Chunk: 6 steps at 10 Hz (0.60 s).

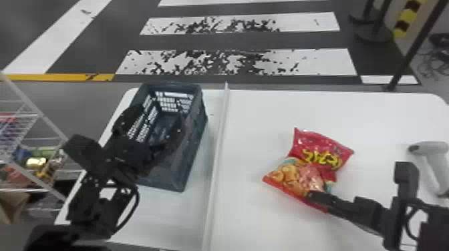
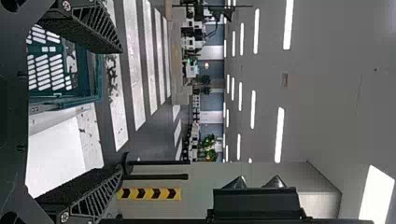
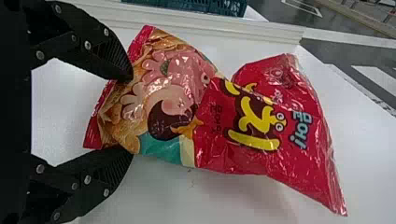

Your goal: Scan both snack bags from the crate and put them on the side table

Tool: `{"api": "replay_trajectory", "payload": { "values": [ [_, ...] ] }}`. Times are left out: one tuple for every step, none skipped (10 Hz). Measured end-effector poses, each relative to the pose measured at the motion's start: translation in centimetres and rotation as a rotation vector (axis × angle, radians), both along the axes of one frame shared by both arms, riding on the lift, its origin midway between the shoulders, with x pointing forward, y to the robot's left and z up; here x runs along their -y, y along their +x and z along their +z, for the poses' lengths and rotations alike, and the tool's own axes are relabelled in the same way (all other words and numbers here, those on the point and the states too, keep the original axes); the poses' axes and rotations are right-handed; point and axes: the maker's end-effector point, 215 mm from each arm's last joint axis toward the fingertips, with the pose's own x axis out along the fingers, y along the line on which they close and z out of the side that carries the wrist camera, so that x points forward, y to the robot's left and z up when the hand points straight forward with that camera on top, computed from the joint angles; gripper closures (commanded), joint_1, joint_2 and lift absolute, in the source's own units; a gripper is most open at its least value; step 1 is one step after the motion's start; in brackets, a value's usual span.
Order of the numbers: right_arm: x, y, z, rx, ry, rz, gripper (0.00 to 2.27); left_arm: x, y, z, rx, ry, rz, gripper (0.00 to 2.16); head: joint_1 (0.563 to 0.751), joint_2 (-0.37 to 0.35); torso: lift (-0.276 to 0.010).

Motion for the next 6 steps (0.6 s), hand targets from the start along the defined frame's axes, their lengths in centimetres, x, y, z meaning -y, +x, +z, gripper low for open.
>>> {"api": "replay_trajectory", "payload": {
  "values": [
    [0.2,0.1,-0.5,-0.005,-0.029,0.006,2.26,0.0,0.0,-0.1,-0.002,0.001,0.000,0.09,0.695,0.122,-0.087],
    [0.1,0.1,-0.6,-0.005,-0.030,0.013,2.26,-0.1,0.0,-0.2,-0.003,0.001,0.000,0.09,0.695,0.122,-0.087],
    [0.0,0.1,-0.4,0.001,-0.024,0.016,2.26,-0.1,0.0,-0.2,-0.003,0.002,0.000,0.09,0.695,0.124,-0.087],
    [0.1,0.5,0.3,0.024,-0.023,0.012,2.26,-0.1,0.0,-0.2,-0.004,0.002,0.000,0.09,0.695,0.123,-0.087],
    [0.7,1.1,1.2,0.064,-0.042,0.003,2.26,-0.1,0.0,-0.2,-0.004,0.002,0.001,0.09,0.695,0.116,-0.087],
    [1.4,1.7,2.5,0.111,-0.082,-0.003,2.26,-0.1,0.0,-0.2,-0.005,0.002,0.000,0.09,0.695,0.104,-0.087]
  ]
}}
